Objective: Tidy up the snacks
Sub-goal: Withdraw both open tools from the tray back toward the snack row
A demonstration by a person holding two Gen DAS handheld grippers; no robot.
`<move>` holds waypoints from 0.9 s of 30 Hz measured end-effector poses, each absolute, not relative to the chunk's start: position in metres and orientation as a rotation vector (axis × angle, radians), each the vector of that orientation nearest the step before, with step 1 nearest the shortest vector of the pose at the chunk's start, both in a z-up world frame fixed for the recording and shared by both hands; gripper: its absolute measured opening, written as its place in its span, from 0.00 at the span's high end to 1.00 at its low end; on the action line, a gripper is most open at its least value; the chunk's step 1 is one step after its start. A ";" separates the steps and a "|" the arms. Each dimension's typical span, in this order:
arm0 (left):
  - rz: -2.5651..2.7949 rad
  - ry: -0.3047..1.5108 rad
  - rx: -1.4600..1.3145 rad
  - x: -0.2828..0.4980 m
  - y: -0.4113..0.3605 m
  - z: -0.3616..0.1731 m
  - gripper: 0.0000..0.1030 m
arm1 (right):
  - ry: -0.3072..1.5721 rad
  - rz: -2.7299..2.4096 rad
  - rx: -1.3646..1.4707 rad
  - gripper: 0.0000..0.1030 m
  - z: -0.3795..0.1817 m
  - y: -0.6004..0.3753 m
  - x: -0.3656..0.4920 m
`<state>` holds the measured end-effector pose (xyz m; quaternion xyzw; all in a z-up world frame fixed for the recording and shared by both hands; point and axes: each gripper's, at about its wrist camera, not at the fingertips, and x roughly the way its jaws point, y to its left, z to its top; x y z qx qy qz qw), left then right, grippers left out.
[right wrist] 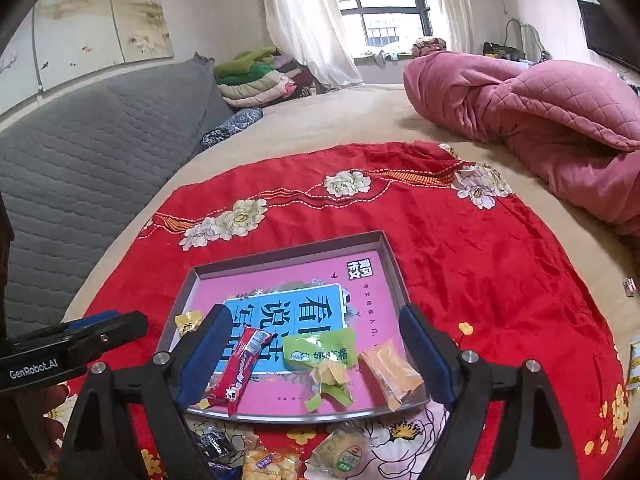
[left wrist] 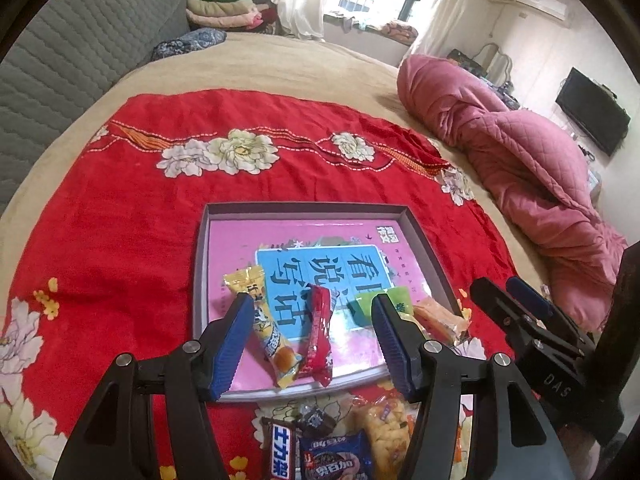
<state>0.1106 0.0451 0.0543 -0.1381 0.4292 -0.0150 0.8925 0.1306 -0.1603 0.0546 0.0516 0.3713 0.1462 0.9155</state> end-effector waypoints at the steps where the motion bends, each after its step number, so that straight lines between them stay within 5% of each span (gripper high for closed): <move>1: -0.030 0.884 -0.287 0.108 0.046 0.056 0.39 | 0.762 0.303 0.106 0.17 0.056 -0.161 0.130; 27: -0.009 0.926 -0.283 0.067 0.059 0.052 0.39 | 0.758 0.287 0.053 0.16 0.061 -0.191 0.091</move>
